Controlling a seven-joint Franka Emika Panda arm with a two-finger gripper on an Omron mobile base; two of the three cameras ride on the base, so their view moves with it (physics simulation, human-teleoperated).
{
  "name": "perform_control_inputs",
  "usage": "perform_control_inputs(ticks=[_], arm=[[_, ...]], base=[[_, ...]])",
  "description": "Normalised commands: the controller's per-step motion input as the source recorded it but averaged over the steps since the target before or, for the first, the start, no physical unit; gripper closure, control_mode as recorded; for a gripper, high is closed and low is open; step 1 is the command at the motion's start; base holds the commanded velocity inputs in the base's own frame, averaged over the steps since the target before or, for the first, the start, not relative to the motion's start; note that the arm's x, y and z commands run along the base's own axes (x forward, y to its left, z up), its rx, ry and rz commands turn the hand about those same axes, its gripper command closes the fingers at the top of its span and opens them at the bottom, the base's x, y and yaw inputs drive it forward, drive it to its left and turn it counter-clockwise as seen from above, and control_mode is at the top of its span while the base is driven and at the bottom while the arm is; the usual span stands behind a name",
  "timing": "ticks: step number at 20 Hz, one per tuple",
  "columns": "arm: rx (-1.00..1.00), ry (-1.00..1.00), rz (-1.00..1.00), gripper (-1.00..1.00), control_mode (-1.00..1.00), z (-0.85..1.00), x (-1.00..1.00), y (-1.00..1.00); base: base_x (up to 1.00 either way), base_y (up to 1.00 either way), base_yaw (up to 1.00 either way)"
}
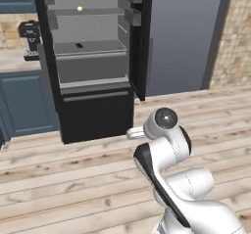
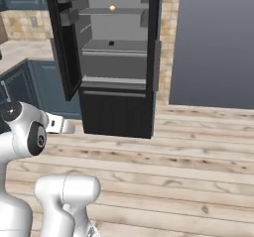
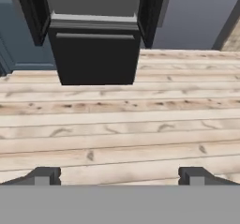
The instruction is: Pick the egg and butter from the fridge and place them by the bowl for mixing.
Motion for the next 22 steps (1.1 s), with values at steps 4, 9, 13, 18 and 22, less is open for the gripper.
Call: perform_control_inputs(ticks=[4, 9, 13, 18, 22], arm=[[0.00, 0.00, 0.00, -1.00, 1.00, 0.00, 0.00, 0.00], [0.00, 0.00, 0.00, -1.00, 1.00, 0.00, 0.00, 0.00], [0.00, 0.00, 0.00, -1.00, 1.00, 0.00, 0.00, 0.00], [0.00, 0.00, 0.00, -1.00, 1.00, 0.00, 0.00, 0.00], [0.00, 0.00, 0.00, -1.00, 1.00, 0.00, 0.00, 0.00]], base=[[1.00, 0.00, -0.12], [1.00, 0.12, -0.15], [1.00, 0.29, -0.11], [0.90, 0.54, -0.04], [0.53, 0.63, -0.02]])
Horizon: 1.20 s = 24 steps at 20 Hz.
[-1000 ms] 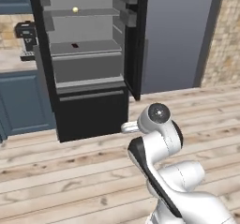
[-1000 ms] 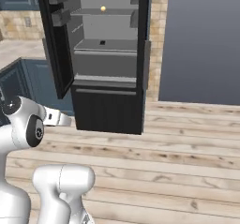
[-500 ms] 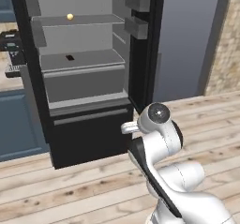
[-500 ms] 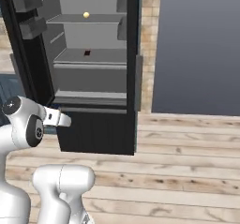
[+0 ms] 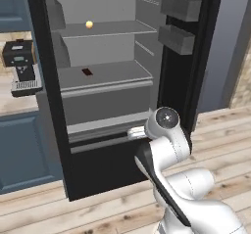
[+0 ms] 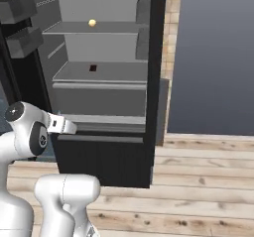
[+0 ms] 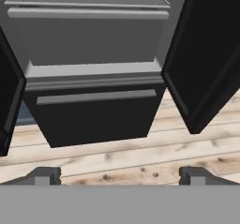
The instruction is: Pick the egg and butter from the fridge and place them by the bowl for mixing.
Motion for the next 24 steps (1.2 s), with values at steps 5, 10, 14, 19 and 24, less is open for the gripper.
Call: perform_control_inputs(ticks=[5, 10, 14, 19, 24], arm=[[0.00, 0.00, 0.00, -1.00, 1.00, 0.00, 0.00, 0.00], [0.00, 0.00, 0.00, -1.00, 1.00, 0.00, 0.00, 0.00], [0.00, 0.00, 0.00, -1.00, 1.00, 0.00, 0.00, 0.00], [0.00, 0.00, 0.00, -1.00, 1.00, 0.00, 0.00, 0.00], [0.00, 0.00, 0.00, -1.00, 1.00, 0.00, 0.00, 0.00]], base=[[0.11, 0.14, 0.00], [0.87, -0.05, 0.00], [1.00, 0.00, -0.03], [0.88, 0.04, -0.03], [0.48, 0.02, -0.02]])
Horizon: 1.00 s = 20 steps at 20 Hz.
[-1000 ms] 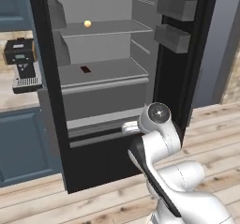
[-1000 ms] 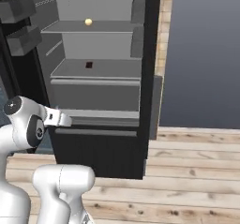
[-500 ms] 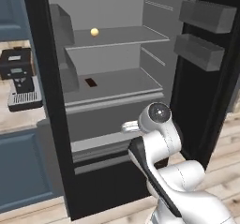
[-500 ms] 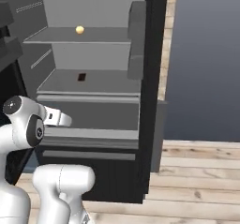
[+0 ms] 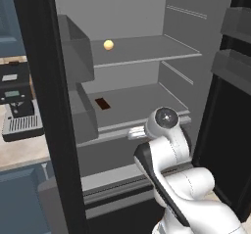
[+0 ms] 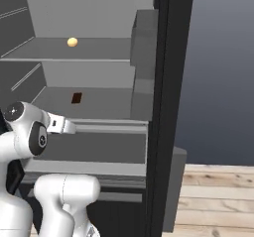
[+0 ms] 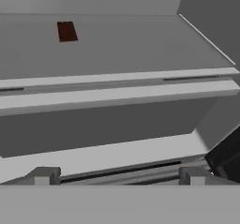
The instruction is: Pick the egg and butter from the fridge and place them by the bowl for mixing.
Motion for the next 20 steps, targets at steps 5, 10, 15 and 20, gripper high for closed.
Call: perform_control_inputs(ticks=[5, 10, 15, 20], arm=[[0.03, -0.07, 0.00, -1.00, -1.00, 0.40, -0.19, 0.00], [0.08, -0.27, 0.00, -1.00, -1.00, 1.00, -0.47, 0.00], [0.01, -0.27, 0.07, -1.00, -1.00, 1.00, -0.53, 0.00], [0.00, -0.20, 0.23, -1.00, -1.00, 1.00, -0.44, 0.00]], base=[[-0.15, 0.01, -0.01], [0.00, 0.00, 0.00], [0.00, 0.00, 0.00], [0.00, 0.00, 0.00]])
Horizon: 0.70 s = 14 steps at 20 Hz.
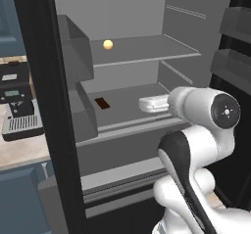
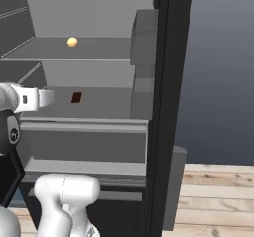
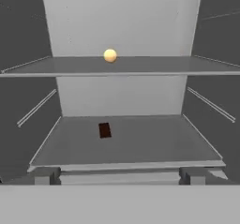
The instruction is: Pick the egg and butter from the fridge and place them by the bowl for mixing.
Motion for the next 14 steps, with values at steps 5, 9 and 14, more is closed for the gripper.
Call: perform_control_inputs(ticks=[5, 9, 14], arm=[[0.00, 0.12, 0.23, -1.00, -1.00, 0.98, -0.03, 0.02], [0.00, 0.16, 0.12, -1.00, -1.00, 0.34, 0.01, 0.00], [0.00, -0.01, -0.01, -1.00, -1.00, 0.00, 0.12, 0.00]], base=[[0.00, 0.00, 0.00], [0.00, 0.00, 0.00], [0.00, 0.00, 0.00]])
